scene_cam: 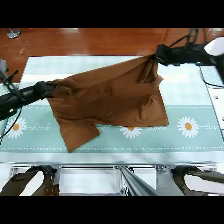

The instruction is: Fold the shirts.

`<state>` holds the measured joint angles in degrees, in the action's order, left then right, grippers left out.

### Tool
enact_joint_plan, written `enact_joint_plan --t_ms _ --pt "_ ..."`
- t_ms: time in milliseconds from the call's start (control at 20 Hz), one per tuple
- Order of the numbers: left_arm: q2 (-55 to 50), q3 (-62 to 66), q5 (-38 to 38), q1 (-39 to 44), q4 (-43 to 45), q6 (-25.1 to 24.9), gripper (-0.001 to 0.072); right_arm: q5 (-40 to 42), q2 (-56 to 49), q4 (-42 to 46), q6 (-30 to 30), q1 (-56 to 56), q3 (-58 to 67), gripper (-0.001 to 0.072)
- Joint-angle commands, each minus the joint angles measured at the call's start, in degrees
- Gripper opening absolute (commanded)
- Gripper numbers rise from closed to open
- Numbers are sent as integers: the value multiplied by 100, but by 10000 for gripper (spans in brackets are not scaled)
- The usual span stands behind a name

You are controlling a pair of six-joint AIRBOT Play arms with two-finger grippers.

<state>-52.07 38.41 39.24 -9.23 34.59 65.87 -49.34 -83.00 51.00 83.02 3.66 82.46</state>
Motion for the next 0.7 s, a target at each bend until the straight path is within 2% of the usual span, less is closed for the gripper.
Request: enact_joint_plan --t_ms 0,50,100,150,250,350,400,500,550,650 --pt "-1045 317 -562 321 -315 -236 30 372 -1329 -693 109 -4 789 41" --pt "-1263 463 -468 376 -315 -238 197 348 -1534 -852 168 -26 925 177" --pt "-1423 608 -350 396 -313 -236 678 282 -1668 -1095 101 -57 990 614" --pt "-1547 772 -83 332 -249 -223 706 46 -1707 -1246 -87 -129 1027 629" --pt "-1714 1281 990 -160 229 -166 705 -765 -1631 -1141 -212 -457 1143 628" --pt "-1700 1692 1980 -977 723 299 703 -1805 -1322 -693 -210 -1045 1185 627" --pt "-1676 1775 2363 -1414 887 479 703 -2426 -1093 -291 -225 -1386 1180 626" --pt "-1670 1696 3056 -2253 911 511 703 -3145 -501 1191 -208 -1895 992 625" --pt "-1661 1519 3252 -2570 894 514 703 -3082 -136 1790 -101 -2103 673 625" --pt "-1578 911 3324 -2885 896 466 703 -2457 675 1840 83 -2546 -452 625"
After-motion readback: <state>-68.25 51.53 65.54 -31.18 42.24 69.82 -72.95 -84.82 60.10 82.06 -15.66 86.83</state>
